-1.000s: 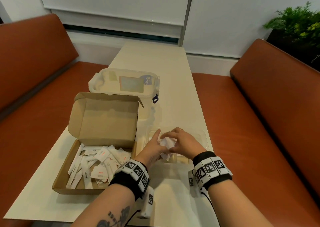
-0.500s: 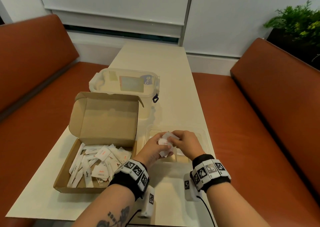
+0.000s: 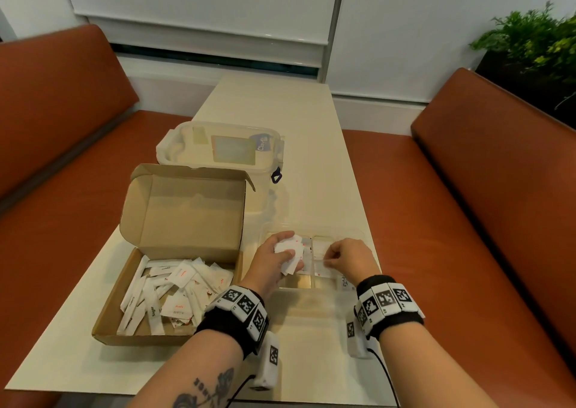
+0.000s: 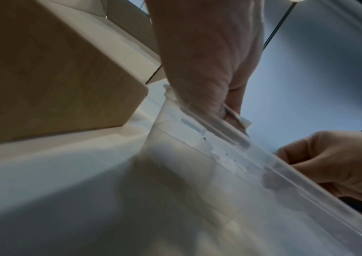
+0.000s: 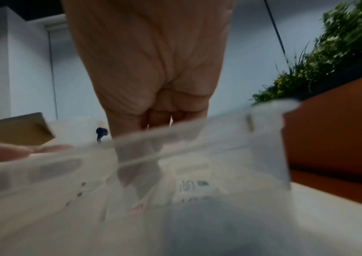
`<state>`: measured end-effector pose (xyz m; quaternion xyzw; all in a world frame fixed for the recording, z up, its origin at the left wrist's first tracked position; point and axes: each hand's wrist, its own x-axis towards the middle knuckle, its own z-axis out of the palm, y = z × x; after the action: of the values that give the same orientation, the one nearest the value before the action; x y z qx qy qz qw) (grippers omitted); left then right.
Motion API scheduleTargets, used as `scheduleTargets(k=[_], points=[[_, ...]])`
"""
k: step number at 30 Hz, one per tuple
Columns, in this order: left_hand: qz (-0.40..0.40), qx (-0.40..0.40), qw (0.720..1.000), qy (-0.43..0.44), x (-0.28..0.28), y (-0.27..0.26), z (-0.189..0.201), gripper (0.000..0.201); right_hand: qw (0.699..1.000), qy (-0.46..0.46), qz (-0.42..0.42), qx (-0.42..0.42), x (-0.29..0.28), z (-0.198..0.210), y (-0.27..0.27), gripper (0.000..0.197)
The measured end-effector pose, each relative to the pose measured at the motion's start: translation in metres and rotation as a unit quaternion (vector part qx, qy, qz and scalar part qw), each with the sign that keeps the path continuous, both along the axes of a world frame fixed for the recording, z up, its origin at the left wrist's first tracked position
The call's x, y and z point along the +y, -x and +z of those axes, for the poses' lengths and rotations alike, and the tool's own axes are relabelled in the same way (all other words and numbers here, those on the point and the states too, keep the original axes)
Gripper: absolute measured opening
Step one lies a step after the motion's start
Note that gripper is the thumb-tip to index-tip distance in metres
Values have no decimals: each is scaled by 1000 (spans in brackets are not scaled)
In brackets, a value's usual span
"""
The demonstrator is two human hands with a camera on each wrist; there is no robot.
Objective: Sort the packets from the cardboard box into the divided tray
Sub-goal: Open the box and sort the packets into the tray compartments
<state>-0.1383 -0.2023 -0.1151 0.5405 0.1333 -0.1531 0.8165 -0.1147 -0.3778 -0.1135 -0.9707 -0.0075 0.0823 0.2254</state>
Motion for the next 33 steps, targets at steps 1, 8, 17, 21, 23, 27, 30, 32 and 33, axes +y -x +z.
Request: scheduleTargets(k=[1, 8, 17, 21, 23, 27, 30, 32, 33], points=[[0, -1, 1000, -1, 0, 0, 0, 39, 1000, 6, 8, 0, 2, -2, -1, 4], [-6, -3, 1000, -3, 1, -2, -6, 37, 1000, -3, -20, -16, 1, -16, -1, 8], [-18, -12, 1000, -4, 1, -4, -11, 36, 997, 29, 1, -67, -2, -22, 4, 20], [-28, -16, 999, -11, 2, -5, -12, 36, 998, 37, 16, -41, -3, -25, 6, 31], [-36, -15, 999, -18, 3, -5, -13, 37, 998, 58, 21, -33, -1, -27, 5, 35], [-49, -18, 998, -28, 4, -6, -15, 38, 997, 68, 2, -42, 3, -28, 3, 37], [-53, -18, 998, -33, 4, -6, -14, 38, 997, 65, -13, -42, 5, -29, 2, 36], [-53, -14, 998, -35, 4, -6, -14, 38, 997, 59, -21, -35, 6, -28, 2, 35], [-53, -11, 998, -34, 3, -6, -13, 37, 998, 49, -26, -35, 7, -27, 3, 33]])
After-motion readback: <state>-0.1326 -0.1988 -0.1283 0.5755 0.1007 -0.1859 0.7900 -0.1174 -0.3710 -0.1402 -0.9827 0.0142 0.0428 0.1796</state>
